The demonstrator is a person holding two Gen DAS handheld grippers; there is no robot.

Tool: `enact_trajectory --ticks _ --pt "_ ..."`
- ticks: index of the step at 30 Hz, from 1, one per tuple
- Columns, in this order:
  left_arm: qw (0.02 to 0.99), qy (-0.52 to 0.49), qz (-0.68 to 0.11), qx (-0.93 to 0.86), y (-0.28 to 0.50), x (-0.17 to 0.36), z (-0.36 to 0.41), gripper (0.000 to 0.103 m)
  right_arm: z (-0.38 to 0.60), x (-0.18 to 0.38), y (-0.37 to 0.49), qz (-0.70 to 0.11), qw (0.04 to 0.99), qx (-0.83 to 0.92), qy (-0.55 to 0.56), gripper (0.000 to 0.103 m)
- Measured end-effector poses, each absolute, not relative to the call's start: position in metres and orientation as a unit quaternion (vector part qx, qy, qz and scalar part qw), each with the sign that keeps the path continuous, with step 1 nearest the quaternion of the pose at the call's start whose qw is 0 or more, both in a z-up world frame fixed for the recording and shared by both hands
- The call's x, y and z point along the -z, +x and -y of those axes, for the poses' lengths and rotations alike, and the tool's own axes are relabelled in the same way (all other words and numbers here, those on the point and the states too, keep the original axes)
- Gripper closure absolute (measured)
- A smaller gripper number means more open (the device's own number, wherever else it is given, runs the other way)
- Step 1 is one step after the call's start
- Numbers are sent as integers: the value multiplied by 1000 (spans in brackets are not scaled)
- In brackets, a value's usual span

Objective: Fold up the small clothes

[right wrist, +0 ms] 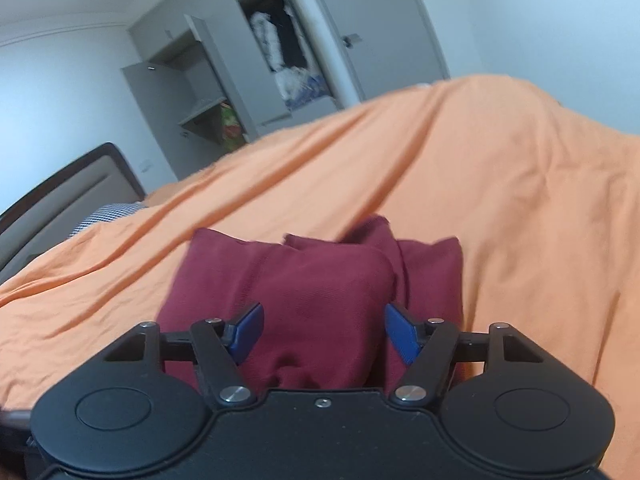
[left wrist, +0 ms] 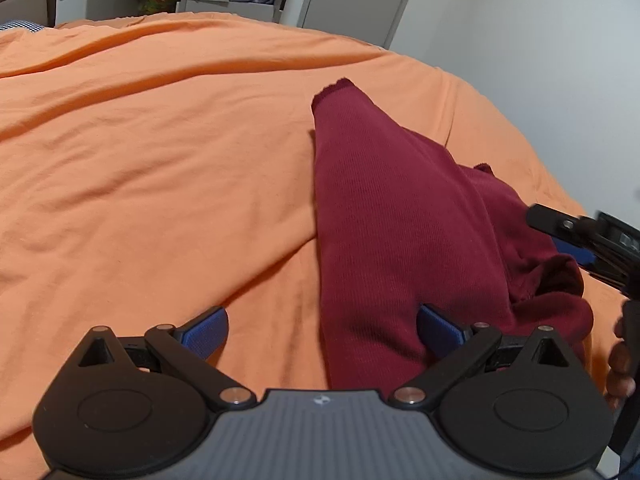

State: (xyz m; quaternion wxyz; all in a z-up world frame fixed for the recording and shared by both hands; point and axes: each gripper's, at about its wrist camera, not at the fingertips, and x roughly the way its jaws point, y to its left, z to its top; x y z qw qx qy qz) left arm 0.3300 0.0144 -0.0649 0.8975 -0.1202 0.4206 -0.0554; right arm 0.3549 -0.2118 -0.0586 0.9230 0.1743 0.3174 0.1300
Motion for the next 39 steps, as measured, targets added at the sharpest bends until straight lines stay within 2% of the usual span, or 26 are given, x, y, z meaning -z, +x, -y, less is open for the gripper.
enact_trajectory --ticks 1,2,4,5,12,15,18,21,24,27,28,29,31,34,36,38,39 --pt "897 -120 -421 56 330 66 -14 1 212 62 357 -320 922 -127 178 51" --pt "897 -120 -422 57 330 66 -14 1 211 65 360 -324 920 -126 181 70" --pt "897 -121 -422 58 330 63 -15 1 209 67 364 -326 920 -125 178 91" --pt "897 -122 -421 58 330 60 -16 1 209 65 361 -317 924 -127 173 95" --pt "915 -137 -373 76 326 28 -18 1 223 26 342 -239 959 -103 110 96" --pt "921 -139 -356 78 330 22 -17 1 233 27 338 -236 963 -78 105 96" --pt "915 -126 -376 71 341 32 -8 1 245 45 341 -257 957 -55 118 96" --pt "908 -122 -395 73 349 45 0 1 248 63 346 -284 950 -52 121 95" --pt "904 -118 -406 67 351 56 3 0 240 70 344 -290 951 -45 98 84" --pt "902 -123 -410 67 350 56 0 0 234 65 337 -279 957 -34 78 53" --pt "902 -123 -408 66 349 53 -1 1 233 62 333 -272 959 -33 72 33" --pt "905 -123 -403 66 348 50 -1 1 231 59 327 -266 961 -33 67 21" --pt "910 -117 -393 66 344 41 2 1 226 53 311 -258 963 -45 58 15" --pt "913 -110 -387 71 337 37 3 1 218 47 285 -260 961 -74 49 14" --pt "910 -111 -392 70 332 38 3 1 213 45 265 -274 954 -104 57 20" --pt "908 -118 -395 70 331 40 0 1 209 47 247 -291 945 -131 69 32" --pt "907 -122 -397 70 330 41 -2 1 207 48 240 -299 940 -144 76 35"
